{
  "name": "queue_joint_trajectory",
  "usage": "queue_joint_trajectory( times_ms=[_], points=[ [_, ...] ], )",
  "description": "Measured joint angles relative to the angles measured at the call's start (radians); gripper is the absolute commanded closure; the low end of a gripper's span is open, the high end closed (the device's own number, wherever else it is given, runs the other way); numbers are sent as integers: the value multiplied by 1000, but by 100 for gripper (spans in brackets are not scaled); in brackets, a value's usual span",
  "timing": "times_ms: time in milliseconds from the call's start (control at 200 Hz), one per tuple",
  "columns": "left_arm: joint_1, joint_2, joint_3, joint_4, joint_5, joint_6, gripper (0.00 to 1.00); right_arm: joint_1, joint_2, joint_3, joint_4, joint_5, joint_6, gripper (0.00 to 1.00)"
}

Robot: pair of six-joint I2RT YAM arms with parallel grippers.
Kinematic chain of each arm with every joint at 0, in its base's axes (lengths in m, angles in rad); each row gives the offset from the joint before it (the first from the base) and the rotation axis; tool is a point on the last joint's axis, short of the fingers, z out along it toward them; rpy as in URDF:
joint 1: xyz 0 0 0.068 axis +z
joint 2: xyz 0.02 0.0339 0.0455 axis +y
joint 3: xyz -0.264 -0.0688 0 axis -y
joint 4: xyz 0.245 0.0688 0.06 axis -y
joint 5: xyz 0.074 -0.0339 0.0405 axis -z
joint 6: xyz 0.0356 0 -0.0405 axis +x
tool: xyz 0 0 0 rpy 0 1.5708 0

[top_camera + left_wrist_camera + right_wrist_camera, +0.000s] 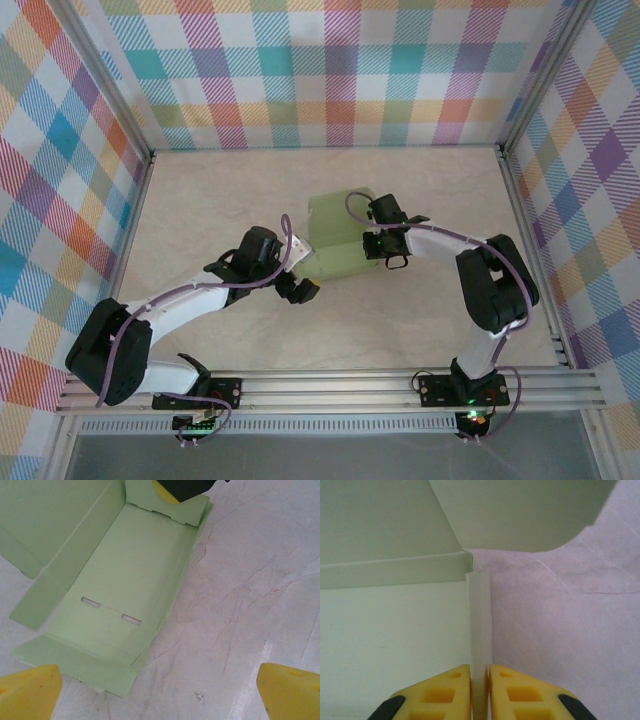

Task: Fold the paper box

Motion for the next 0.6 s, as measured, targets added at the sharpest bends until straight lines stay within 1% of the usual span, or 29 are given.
queue_joint_trajectory(
  times_ms=[265,380,485,600],
  points=[
    [0,2,0,0,0,0,0,2,21,15,-5,30,-19,93],
    [0,3,0,0,0,0,0,13,26,21,-14,55,-23,94],
    [0,3,0,0,0,0,0,34,37,41,-36,105,-27,94],
    [0,3,0,0,5,0,0,64,55,69,-69,190,-43,94]
  ],
)
